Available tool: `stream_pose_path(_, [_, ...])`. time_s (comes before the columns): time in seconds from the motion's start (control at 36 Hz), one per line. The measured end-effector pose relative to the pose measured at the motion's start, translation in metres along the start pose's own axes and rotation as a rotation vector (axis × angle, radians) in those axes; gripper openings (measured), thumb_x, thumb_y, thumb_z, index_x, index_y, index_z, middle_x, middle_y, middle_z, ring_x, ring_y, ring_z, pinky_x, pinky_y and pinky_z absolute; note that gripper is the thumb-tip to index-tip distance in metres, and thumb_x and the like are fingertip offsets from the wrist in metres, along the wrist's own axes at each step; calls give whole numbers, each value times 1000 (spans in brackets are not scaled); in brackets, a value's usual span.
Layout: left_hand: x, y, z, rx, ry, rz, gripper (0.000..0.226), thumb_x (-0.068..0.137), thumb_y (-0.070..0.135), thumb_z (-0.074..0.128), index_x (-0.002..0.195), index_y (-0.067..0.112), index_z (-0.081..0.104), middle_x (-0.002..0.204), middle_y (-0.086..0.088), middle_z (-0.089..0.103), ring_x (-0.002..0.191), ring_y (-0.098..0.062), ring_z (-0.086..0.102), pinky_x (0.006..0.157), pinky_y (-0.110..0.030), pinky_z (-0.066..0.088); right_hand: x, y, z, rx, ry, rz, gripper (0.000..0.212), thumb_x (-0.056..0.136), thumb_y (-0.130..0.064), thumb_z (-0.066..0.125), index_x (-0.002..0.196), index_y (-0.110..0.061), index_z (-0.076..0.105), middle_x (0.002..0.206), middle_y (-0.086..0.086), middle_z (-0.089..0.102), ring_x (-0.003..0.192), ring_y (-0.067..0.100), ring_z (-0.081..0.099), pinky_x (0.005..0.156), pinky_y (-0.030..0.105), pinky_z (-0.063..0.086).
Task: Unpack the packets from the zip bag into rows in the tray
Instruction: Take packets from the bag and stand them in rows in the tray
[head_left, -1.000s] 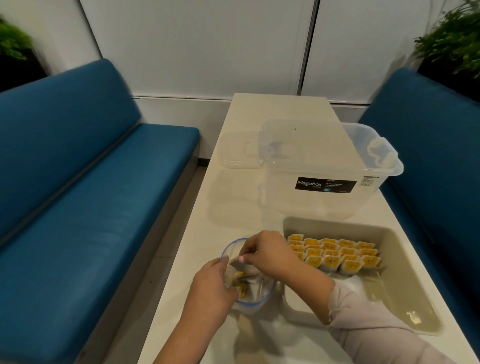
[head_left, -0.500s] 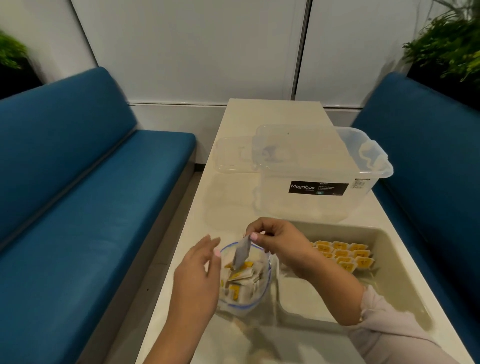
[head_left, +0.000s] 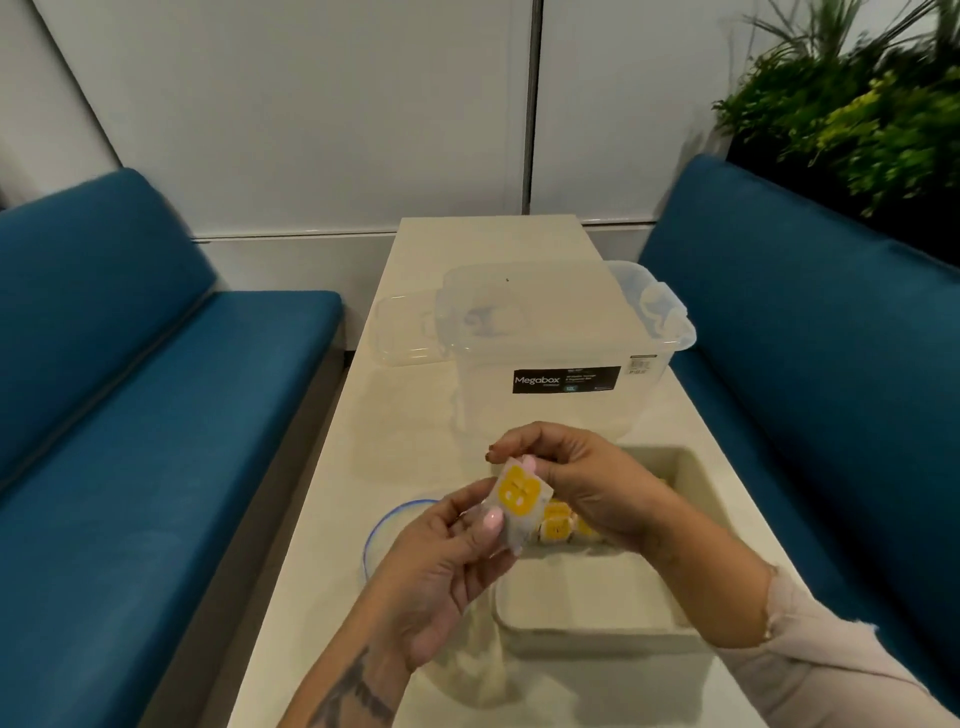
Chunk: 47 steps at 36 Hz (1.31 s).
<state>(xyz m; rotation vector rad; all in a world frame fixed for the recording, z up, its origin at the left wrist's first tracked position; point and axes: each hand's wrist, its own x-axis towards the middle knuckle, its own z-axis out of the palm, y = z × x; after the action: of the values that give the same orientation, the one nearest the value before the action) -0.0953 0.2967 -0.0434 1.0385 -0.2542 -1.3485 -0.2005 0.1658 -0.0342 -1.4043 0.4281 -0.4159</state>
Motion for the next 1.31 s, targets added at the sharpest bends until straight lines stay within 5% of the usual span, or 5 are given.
stream_pose_path(0.25, [21, -31, 33, 144, 158, 283, 32, 78, -3, 64, 106, 9, 59, 95, -12, 69, 82, -20, 67, 67, -25, 58, -37, -27, -34, -546, 189, 55, 9, 82, -26, 72, 86, -18, 71, 75, -5, 68, 65, 1, 57, 63, 17, 50])
stream_pose_path(0.56, [36, -74, 36, 913, 273, 623, 49, 76, 5, 73, 111, 35, 57, 99, 16, 66, 94, 6, 60, 79, -18, 50, -59, -36, -97, -1128, 353, 194, 6, 85, -23, 69, 88, -27, 71, 86, -9, 70, 84, 10, 61, 78, 29, 51])
stream_pose_path(0.72, [37, -88, 29, 1220, 343, 661, 50, 81, 4, 65, 119, 35, 54, 102, 24, 55, 100, -2, 50, 87, -20, 36, -62, -11, -126, -1417, 333, 296, 5, 87, -27, 64, 84, -30, 63, 81, -8, 65, 77, 14, 56, 54, 22, 35])
stream_pose_path(0.86, [39, -96, 27, 1278, 356, 631, 52, 82, 5, 66, 122, 34, 53, 108, 18, 56, 102, -4, 48, 91, -23, 38, -54, 20, -140, -1623, 304, 306, 10, 90, -34, 60, 95, -32, 68, 97, -3, 65, 92, 20, 54, 82, 29, 41])
stream_pose_path(1.31, [41, -97, 26, 1287, 385, 587, 53, 81, 5, 67, 118, 38, 51, 104, 25, 53, 99, 0, 47, 88, -18, 35, -36, 60, -144, -1819, 257, 324, 21, 91, -38, 57, 105, -29, 69, 101, -1, 57, 98, 18, 45, 86, 31, 34])
